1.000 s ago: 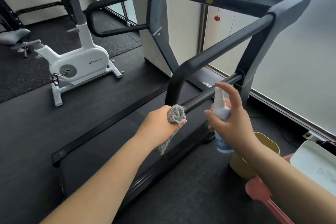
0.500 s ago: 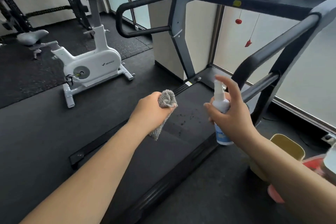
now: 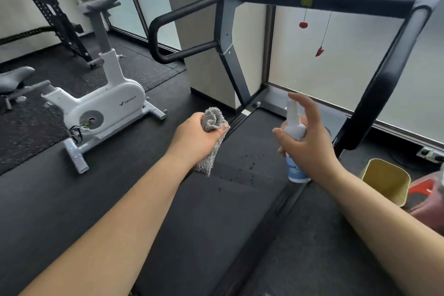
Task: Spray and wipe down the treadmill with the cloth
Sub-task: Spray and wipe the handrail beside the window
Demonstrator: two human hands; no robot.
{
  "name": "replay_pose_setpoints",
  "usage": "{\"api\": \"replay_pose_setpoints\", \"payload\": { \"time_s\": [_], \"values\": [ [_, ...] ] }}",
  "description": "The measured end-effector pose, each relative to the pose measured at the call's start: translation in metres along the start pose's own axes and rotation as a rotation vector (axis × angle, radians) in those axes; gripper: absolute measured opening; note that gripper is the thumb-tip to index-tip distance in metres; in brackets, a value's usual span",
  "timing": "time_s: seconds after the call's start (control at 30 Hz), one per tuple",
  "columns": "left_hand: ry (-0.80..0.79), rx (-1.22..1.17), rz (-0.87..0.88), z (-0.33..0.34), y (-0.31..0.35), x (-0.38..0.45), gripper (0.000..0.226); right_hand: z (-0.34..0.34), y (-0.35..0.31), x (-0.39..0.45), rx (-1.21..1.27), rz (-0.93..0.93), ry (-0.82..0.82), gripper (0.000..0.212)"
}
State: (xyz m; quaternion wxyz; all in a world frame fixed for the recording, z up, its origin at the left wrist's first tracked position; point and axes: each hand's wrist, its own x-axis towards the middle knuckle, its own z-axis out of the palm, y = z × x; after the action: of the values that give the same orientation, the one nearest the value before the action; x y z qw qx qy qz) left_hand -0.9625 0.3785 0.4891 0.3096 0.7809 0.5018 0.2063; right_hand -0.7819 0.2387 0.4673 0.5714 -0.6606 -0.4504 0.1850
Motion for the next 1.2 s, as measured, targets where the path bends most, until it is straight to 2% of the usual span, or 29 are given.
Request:
{"api": "replay_pose_setpoints", "payload": {
  "time_s": [0.2, 0.5, 0.7, 1.2],
  "values": [
    [0.003, -0.035, 0.035, 0.003, 0.008, 0.053, 0.028, 0.009, 0.012, 0.051, -0.019, 0.028, 0.038, 0.064],
    [0.057, -0.035, 0.051, 0.023, 0.050, 0.151, 0.038, -0.002, 0.033, 0.158, 0.009, 0.013, 0.125, 0.066],
    [0.098, -0.119, 0.062, 0.027, 0.078, 0.203, 0.042, -0.010, 0.033, 0.214, -0.011, -0.008, 0.172, 0.066],
    [-0.034, -0.192, 0.152, 0.039, 0.121, 0.366, 0.037, -0.017, 0.052, 0.353, -0.034, -0.002, 0.330, 0.068]
  ]
}}
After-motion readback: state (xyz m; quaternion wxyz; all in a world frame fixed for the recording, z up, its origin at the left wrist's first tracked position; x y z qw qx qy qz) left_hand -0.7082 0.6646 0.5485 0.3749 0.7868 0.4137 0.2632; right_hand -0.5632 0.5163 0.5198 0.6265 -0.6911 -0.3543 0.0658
